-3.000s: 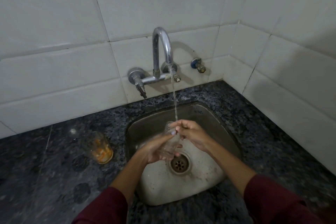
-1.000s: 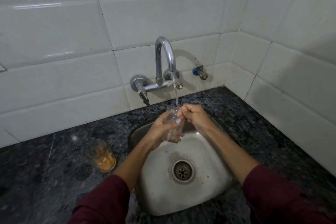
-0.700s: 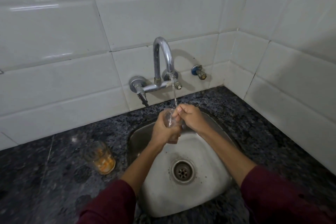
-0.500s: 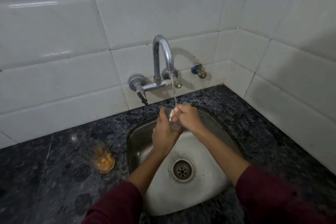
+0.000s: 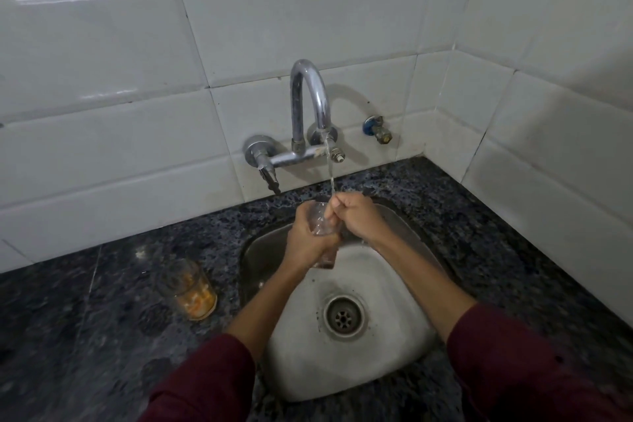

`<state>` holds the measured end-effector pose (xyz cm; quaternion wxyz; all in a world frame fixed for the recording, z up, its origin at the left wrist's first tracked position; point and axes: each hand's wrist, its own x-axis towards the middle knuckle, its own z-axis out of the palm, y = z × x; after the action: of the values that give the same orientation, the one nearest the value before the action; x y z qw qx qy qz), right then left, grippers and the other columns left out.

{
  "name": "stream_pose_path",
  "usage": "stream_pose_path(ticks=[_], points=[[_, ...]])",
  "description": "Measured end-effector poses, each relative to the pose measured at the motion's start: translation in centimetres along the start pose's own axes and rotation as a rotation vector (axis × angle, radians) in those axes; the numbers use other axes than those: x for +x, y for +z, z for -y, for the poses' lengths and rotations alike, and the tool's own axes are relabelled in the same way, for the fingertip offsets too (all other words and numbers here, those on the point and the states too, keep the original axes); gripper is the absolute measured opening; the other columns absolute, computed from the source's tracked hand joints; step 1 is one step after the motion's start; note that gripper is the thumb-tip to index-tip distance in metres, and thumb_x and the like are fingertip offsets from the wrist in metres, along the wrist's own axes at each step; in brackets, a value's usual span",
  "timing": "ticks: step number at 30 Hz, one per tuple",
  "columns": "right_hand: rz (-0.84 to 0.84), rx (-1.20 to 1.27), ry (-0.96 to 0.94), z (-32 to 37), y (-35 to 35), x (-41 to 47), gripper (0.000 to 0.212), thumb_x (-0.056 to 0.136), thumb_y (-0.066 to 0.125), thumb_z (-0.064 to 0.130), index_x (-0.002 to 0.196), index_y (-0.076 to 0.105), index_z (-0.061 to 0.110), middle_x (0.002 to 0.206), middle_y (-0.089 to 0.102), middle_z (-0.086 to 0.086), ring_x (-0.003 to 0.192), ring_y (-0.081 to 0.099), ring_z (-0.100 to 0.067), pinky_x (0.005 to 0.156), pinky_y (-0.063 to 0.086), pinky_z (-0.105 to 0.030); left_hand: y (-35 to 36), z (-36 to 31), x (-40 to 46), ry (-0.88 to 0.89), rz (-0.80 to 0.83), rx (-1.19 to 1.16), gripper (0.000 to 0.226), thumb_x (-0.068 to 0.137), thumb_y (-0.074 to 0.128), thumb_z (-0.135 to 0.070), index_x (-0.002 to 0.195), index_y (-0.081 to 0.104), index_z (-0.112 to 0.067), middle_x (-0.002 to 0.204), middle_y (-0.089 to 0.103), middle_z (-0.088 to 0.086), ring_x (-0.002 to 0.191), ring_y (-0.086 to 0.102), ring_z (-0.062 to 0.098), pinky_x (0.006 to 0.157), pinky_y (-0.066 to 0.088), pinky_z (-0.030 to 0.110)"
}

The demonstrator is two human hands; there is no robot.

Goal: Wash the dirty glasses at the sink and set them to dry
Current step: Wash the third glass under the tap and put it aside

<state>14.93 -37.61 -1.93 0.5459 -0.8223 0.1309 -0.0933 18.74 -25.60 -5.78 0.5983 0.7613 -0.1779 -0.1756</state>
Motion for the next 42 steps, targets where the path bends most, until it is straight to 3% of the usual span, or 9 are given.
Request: stream_pose_path(ticks=[4, 8, 19, 25, 30, 33, 37, 39, 42], points=[[-0.066, -0.102, 0.094, -0.3, 1.0, 0.0, 0.03, 0.089, 0.045, 0.002, 0.066, 0.06, 0.014, 0.06, 0.06, 0.003, 0.06, 0.058, -0.007, 0.061, 0.047, -0.011, 0.4, 0.3, -0.4, 0.047, -0.024, 0.304, 0.084, 0.074, 0.075, -0.024, 0.141, 0.025, -0.017, 0.109, 0.063, 0.005, 0.075, 0.063, 0.016, 0.051, 0.048, 0.008], [0.042, -0.208, 0.23, -1.8, 1.3, 0.0, 0.014, 0.08, 0.063, 0.002, 0.081, 0.073, 0.012, 0.088, 0.073, -0.011, 0.085, 0.067, -0.021, 0.085, 0.054, -0.03, 0.6, 2.1, -0.5, -0.018, 0.106, 0.638, 0.098, 0.069, 0.076, -0.048, 0.143, 0.019, -0.018, 0.133, 0.055, 0.013, 0.115, 0.057, 0.033, 0.092, 0.05, 0.043], [0.017, 0.074, 0.528, -4.2, 1.1, -1.9, 0.02, 0.088, 0.047, -0.002, 0.082, 0.066, 0.003, 0.072, 0.059, -0.011, 0.057, 0.057, -0.018, 0.054, 0.051, -0.026, 1.4, 2.7, -0.6, -0.284, 0.467, 0.967, 0.067, 0.098, 0.039, -0.045, 0.149, 0.019, -0.007, 0.152, 0.034, 0.015, 0.137, 0.037, 0.031, 0.105, 0.035, 0.036], [0.034, 0.181, 0.608, -5.6, 1.5, -3.7, 0.019, 0.09, 0.052, 0.015, 0.105, 0.062, 0.01, 0.087, 0.057, -0.009, 0.066, 0.056, -0.018, 0.057, 0.048, -0.027, 1.0, 2.8, -0.3, -0.33, 0.26, 0.509, 0.056, 0.096, 0.041, -0.048, 0.138, 0.031, -0.013, 0.139, 0.048, 0.016, 0.121, 0.052, 0.03, 0.093, 0.044, 0.036], [0.19, 0.512, 0.429, -6.3, 2.8, -4.7, 0.078, 0.084, 0.066, 0.025, 0.138, 0.015, 0.049, 0.134, 0.052, 0.0, 0.113, 0.059, -0.026, 0.088, 0.054, -0.044, 1.8, 2.7, -1.1, -0.384, 0.043, -0.423, 0.036, 0.101, 0.03, -0.042, 0.129, 0.03, -0.018, 0.121, 0.054, 0.01, 0.098, 0.061, 0.02, 0.072, 0.054, 0.033], [0.105, 0.118, 0.229, -5.4, 2.2, -4.5, 0.09, 0.078, 0.069, 0.023, 0.146, 0.011, 0.041, 0.137, 0.05, 0.0, 0.119, 0.055, -0.021, 0.096, 0.048, -0.037, 1.0, 3.5, -0.3, -0.256, 0.046, -0.129, 0.041, 0.097, 0.032, -0.053, 0.116, 0.047, -0.02, 0.118, 0.058, 0.009, 0.109, 0.057, 0.025, 0.095, 0.048, 0.043], [0.1, -0.557, -0.088, -4.6, 1.5, -4.4, 0.089, 0.077, 0.064, 0.029, 0.147, 0.009, 0.039, 0.142, 0.041, -0.005, 0.116, 0.051, -0.024, 0.08, 0.043, -0.028, 0.1, 2.5, 0.1, 0.006, 0.047, 0.014, 0.022, 0.098, 0.049, -0.024, 0.08, 0.058, -0.014, 0.08, 0.059, 0.001, 0.077, 0.055, 0.017, 0.068, 0.044, 0.026], [0.085, -0.488, -0.089, -4.1, 1.4, -4.4, 0.093, 0.076, 0.067, 0.028, 0.146, 0.008, 0.044, 0.138, 0.045, -0.004, 0.104, 0.056, -0.02, 0.075, 0.045, -0.028, -0.1, 1.7, 0.0, 0.002, 0.03, -0.134, 0.022, 0.095, 0.053, -0.01, 0.074, 0.058, -0.013, 0.076, 0.061, 0.005, 0.072, 0.054, 0.019, 0.068, 0.044, 0.031], [0.205, 0.23, 0.103, -4.5, 0.7, -4.2, 0.097, 0.072, 0.073, 0.007, 0.14, 0.021, 0.052, 0.134, 0.052, -0.001, 0.082, 0.062, -0.009, 0.062, 0.05, -0.024, -0.8, 1.2, -0.2, 0.042, 0.106, -0.33, 0.017, 0.091, 0.054, -0.001, 0.076, 0.061, -0.007, 0.084, 0.07, 0.004, 0.074, 0.062, 0.018, 0.069, 0.051, 0.031]])
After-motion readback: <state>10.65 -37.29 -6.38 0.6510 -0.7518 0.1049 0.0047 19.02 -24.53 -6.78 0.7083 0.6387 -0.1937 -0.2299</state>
